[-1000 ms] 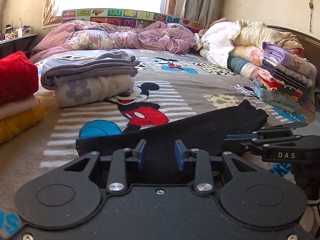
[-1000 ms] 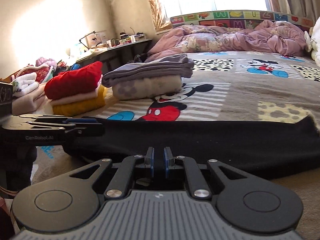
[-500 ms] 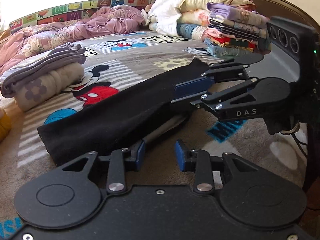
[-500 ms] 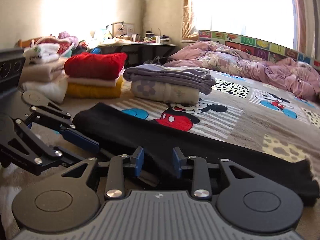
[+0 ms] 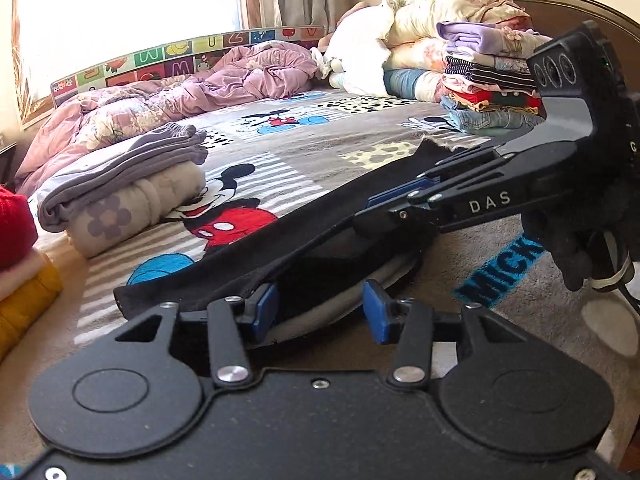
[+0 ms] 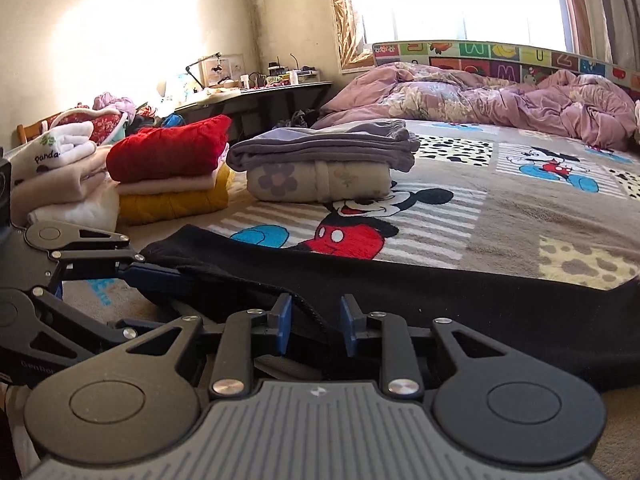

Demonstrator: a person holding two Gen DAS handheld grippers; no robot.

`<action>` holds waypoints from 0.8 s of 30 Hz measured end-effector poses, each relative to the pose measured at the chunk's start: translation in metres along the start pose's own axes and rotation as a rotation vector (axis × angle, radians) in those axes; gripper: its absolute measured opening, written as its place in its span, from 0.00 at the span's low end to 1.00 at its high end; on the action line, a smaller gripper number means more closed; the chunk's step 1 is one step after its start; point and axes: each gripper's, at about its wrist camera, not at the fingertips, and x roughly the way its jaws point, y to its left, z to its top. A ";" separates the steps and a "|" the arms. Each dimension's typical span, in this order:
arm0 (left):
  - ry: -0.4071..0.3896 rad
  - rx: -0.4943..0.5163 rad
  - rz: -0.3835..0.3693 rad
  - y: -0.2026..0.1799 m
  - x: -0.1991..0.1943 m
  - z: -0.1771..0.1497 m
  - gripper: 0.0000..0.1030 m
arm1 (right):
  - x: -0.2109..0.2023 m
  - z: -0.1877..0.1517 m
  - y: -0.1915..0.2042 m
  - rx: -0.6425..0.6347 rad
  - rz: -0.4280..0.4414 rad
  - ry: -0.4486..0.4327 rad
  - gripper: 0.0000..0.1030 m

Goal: Fold clothes

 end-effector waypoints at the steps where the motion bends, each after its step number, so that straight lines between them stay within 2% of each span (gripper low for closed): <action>1: 0.000 0.002 -0.010 -0.001 0.000 0.000 0.44 | 0.000 0.001 -0.001 0.014 0.003 -0.002 0.26; 7: 0.018 0.042 -0.034 -0.015 0.006 0.001 0.46 | 0.001 0.004 -0.003 0.023 0.009 -0.003 0.26; 9: 0.033 0.049 -0.080 -0.018 0.006 0.001 0.46 | 0.003 0.004 0.002 -0.024 0.016 0.019 0.26; 12: -0.027 0.013 -0.156 -0.013 -0.009 0.007 0.46 | 0.005 -0.003 0.011 -0.098 0.039 0.080 0.26; 15: -0.109 -0.091 -0.163 0.003 -0.020 0.009 0.46 | -0.010 -0.010 0.005 -0.066 0.098 0.055 0.27; 18: -0.147 -0.165 -0.113 0.015 -0.023 0.010 0.45 | -0.028 -0.012 -0.013 0.036 0.124 -0.001 0.28; 20: -0.151 -0.260 -0.026 0.027 -0.017 0.011 0.42 | -0.033 -0.013 -0.027 0.122 0.131 -0.035 0.28; 21: -0.143 -0.303 0.012 0.033 -0.013 0.010 0.38 | -0.033 -0.013 -0.033 0.157 0.122 -0.039 0.28; 22: -0.112 -0.334 0.049 0.038 -0.006 0.008 0.33 | -0.030 -0.013 -0.036 0.176 0.102 -0.035 0.28; 23: -0.065 -0.342 0.087 0.040 0.002 0.006 0.32 | -0.026 -0.014 -0.038 0.174 0.069 -0.023 0.29; 24: -0.018 -0.314 0.118 0.039 0.009 0.004 0.32 | -0.020 -0.014 -0.039 0.169 0.035 -0.009 0.29</action>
